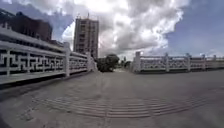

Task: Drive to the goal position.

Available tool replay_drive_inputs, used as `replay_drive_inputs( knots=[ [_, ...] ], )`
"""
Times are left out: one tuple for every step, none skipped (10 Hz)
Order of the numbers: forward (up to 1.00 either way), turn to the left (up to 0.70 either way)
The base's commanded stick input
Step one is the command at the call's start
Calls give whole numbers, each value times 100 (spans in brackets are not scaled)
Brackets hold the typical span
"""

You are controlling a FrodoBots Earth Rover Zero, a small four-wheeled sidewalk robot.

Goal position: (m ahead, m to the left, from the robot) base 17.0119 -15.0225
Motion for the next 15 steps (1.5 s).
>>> replay_drive_inputs(
  knots=[
    [70,0],
    [70,0],
    [70,0],
    [70,0],
    [70,0],
    [70,-12],
    [70,-14],
    [70,-14],
    [70,-14],
    [70,-14],
    [70,-14],
    [70,-14],
    [70,-14],
    [70,-14],
    [70,-14]
  ],
)
